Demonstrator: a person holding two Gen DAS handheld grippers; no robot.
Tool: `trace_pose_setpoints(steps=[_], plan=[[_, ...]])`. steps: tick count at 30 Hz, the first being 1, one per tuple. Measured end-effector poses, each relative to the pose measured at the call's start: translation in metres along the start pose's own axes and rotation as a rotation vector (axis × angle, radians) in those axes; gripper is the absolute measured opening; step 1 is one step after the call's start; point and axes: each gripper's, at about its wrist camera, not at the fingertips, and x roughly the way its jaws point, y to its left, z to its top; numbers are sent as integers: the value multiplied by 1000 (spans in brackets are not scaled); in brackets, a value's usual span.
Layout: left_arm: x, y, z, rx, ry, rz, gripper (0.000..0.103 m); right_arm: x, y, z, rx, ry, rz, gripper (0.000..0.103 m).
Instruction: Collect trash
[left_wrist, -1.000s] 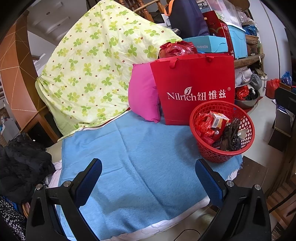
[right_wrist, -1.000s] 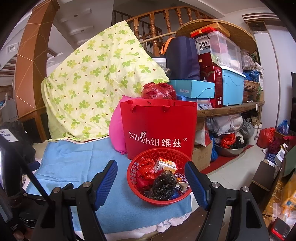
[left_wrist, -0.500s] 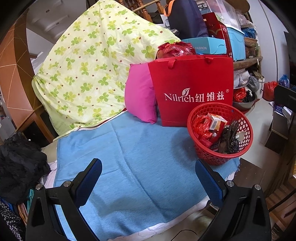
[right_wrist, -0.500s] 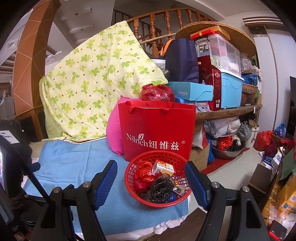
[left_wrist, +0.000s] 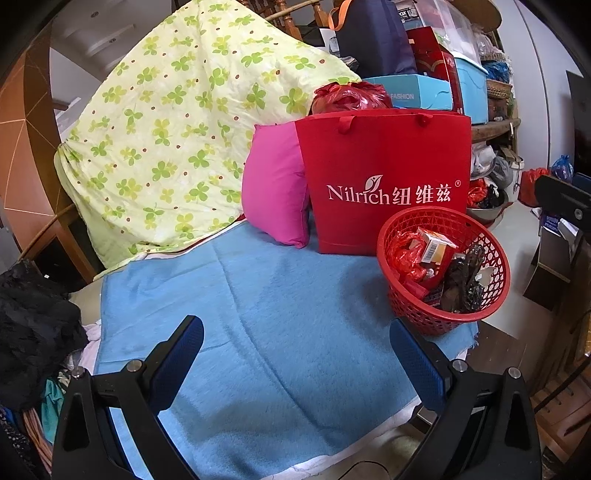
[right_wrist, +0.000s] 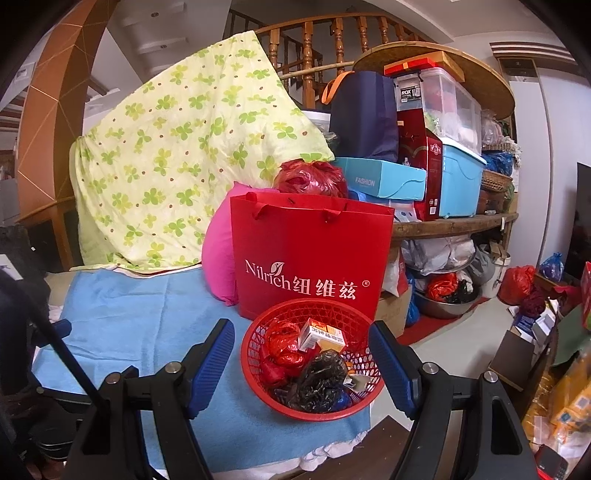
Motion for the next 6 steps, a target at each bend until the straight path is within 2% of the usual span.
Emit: trace_pose_setpoints(steps=[6], plan=[[14, 29, -11, -60, -6, -19, 100, 18, 19, 6, -2, 11, 34, 78]])
